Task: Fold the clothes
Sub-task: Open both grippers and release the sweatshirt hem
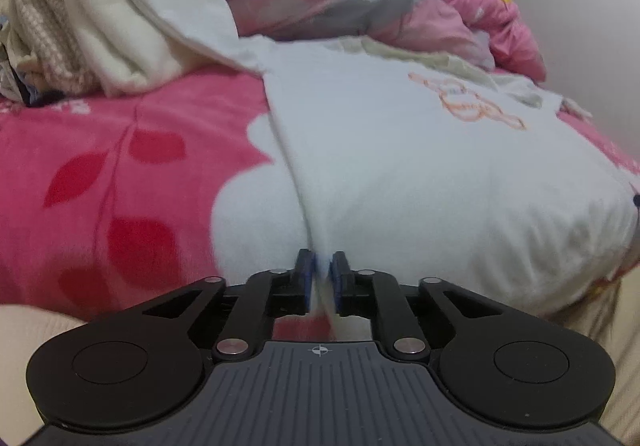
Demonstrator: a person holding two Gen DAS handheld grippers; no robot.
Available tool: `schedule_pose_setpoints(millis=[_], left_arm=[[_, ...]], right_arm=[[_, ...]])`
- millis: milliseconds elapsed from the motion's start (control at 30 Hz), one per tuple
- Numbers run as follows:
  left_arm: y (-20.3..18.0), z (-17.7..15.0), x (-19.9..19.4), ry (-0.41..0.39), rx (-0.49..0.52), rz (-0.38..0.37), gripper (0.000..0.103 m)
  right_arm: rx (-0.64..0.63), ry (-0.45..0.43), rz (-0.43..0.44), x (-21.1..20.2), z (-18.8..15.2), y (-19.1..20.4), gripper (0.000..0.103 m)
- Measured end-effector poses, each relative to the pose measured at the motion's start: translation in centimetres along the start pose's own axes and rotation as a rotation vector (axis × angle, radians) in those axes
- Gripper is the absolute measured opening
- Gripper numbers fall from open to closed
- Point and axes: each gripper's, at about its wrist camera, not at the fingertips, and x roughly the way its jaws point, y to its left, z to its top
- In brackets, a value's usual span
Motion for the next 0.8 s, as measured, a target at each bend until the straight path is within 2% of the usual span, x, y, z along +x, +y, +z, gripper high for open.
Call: schedule_pose_setpoints(millis=[100, 233, 333, 433, 467, 533, 600, 700, 800], left_arm=[[0.3, -0.4, -0.6, 0.03, -0.001, 0.029, 0.018], [0.5, 0.0, -2.0, -0.033, -0.018, 0.027, 0.019], [-0.5, 0.6, -2.4, -0.09, -0.008, -0.044, 0.025], [-1.8, 0.4, -1.6, -0.094, 0.014, -0.132, 0.031], [-2.1, 0.3, -1.2, -0.081, 0.017, -0.151, 0.032], [-1.7, -0.3, -0.2, -0.008, -0.006, -0.133, 0.032], [-1.3, -0.9, 0.8, 0.066, -0.029, -0.114, 0.032], [-0.6, -1.6, 2.1, 0.163, -0.06, -0.091, 0.032], [-0.1, -1.0, 0.3, 0.13, -0.046, -0.116, 0.034]], right_arm=[[-0.026, -0.025, -0.026, -1.6, 0.0, 0.8, 0.008], [-0.077, -0.057, 0.112, -3.1, 0.0, 3.1, 0.008], [-0.098, -0.007, 0.211, -1.9, -0.5, 4.6, 0.009], [-0.05, 0.118, 0.178, 0.6, -2.0, 4.2, 0.012], [-0.025, 0.155, 0.154, 1.2, -2.6, 3.8, 0.013], [0.024, 0.217, 0.117, 1.9, -3.9, 2.9, 0.013], [0.05, 0.24, 0.098, 1.5, -4.7, 2.4, 0.014], [0.026, 0.203, 0.124, -0.1, -4.6, 2.8, 0.014], [0.018, 0.122, 0.187, -2.2, -3.6, 3.4, 0.017]])
